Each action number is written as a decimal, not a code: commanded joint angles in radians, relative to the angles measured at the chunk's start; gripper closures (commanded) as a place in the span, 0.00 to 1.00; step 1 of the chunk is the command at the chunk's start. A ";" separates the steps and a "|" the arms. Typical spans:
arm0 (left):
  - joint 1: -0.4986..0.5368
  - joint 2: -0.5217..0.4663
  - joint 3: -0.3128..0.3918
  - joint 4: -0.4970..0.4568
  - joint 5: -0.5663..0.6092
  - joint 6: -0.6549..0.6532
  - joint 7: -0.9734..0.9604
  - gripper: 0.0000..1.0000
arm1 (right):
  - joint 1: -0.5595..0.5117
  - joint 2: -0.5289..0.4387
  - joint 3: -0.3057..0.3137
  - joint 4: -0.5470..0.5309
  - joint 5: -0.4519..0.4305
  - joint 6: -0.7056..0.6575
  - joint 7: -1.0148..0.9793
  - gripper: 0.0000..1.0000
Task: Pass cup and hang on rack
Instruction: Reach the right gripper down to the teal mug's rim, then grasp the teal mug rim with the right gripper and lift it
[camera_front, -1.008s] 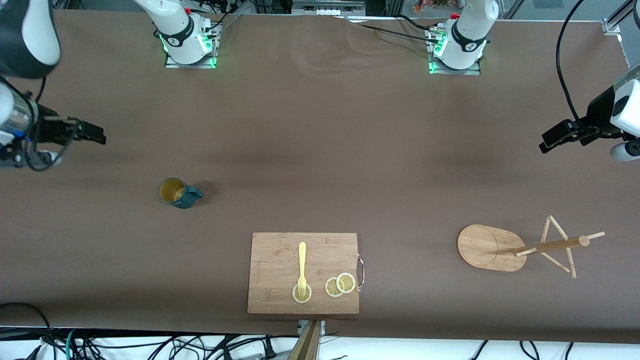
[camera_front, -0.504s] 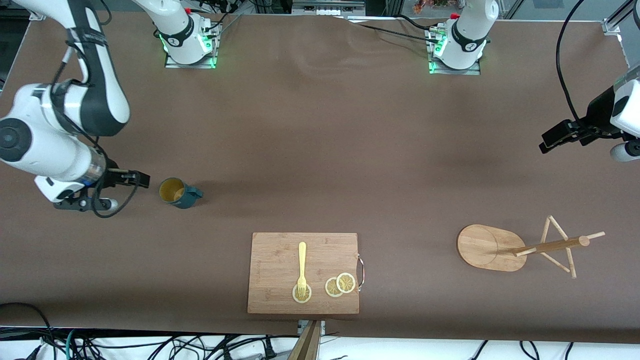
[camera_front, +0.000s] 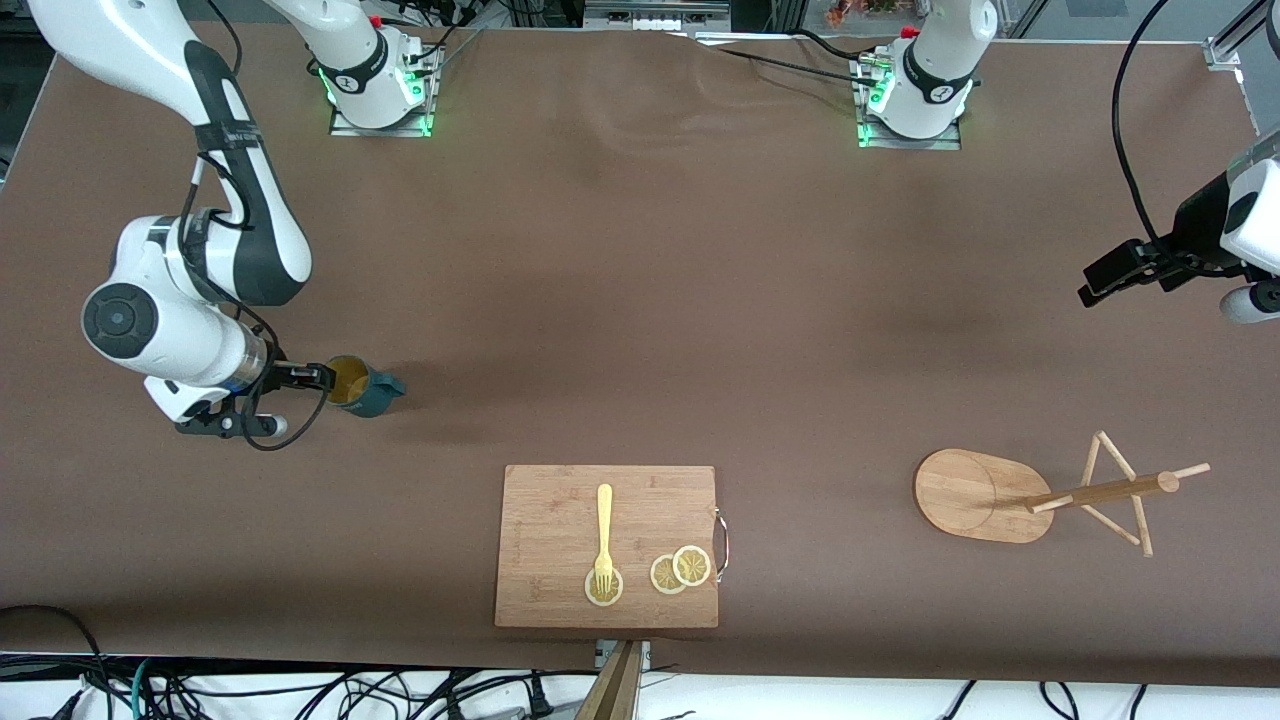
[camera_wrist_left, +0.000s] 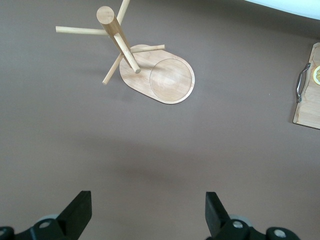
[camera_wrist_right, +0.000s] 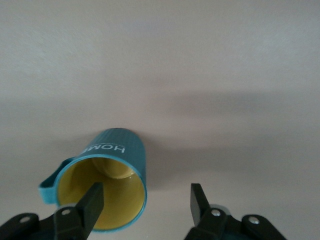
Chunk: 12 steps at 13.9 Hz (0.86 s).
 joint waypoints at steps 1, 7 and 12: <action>0.001 0.011 -0.002 0.027 -0.010 -0.015 0.000 0.00 | -0.001 0.042 -0.004 -0.033 0.007 0.076 -0.013 0.28; 0.001 0.009 -0.003 0.027 -0.013 -0.016 0.000 0.00 | 0.000 0.042 -0.002 -0.016 0.005 0.070 -0.027 1.00; 0.001 0.009 -0.003 0.027 -0.013 -0.016 0.000 0.00 | 0.003 -0.030 0.006 0.015 0.002 0.018 -0.047 1.00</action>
